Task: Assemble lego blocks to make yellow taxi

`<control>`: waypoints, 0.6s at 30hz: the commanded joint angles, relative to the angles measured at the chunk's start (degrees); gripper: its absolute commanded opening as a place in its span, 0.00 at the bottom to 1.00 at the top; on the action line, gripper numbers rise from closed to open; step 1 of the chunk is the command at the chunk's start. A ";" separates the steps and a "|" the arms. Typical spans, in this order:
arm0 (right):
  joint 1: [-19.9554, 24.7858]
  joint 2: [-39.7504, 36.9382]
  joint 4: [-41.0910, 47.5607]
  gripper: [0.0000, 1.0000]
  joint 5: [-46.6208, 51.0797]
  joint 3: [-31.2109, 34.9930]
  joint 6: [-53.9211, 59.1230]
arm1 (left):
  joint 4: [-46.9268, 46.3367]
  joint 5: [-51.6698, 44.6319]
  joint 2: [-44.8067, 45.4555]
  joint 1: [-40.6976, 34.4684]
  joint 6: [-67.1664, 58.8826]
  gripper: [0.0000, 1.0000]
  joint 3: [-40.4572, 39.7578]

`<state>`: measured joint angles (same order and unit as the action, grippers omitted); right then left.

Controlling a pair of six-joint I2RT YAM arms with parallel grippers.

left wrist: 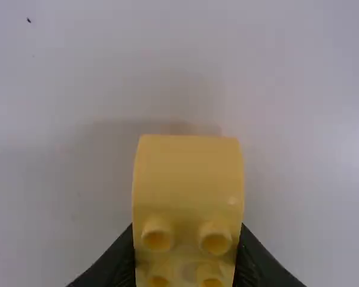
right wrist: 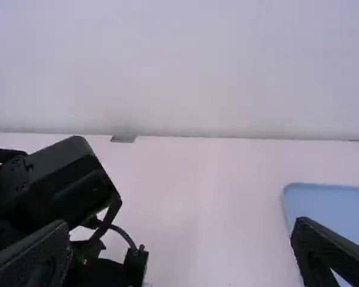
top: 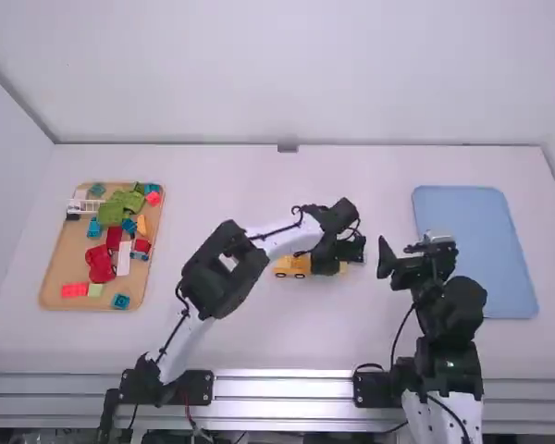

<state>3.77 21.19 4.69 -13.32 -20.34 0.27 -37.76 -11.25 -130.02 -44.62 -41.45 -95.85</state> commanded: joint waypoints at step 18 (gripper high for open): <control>-3.02 8.79 -5.57 0.98 -7.74 0.48 10.71 | 0.13 -4.74 12.31 5.33 -3.41 0.99 2.34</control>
<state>0.78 25.28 1.13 -15.55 -20.34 7.60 -37.82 -14.11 -124.73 -41.85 -44.07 -95.44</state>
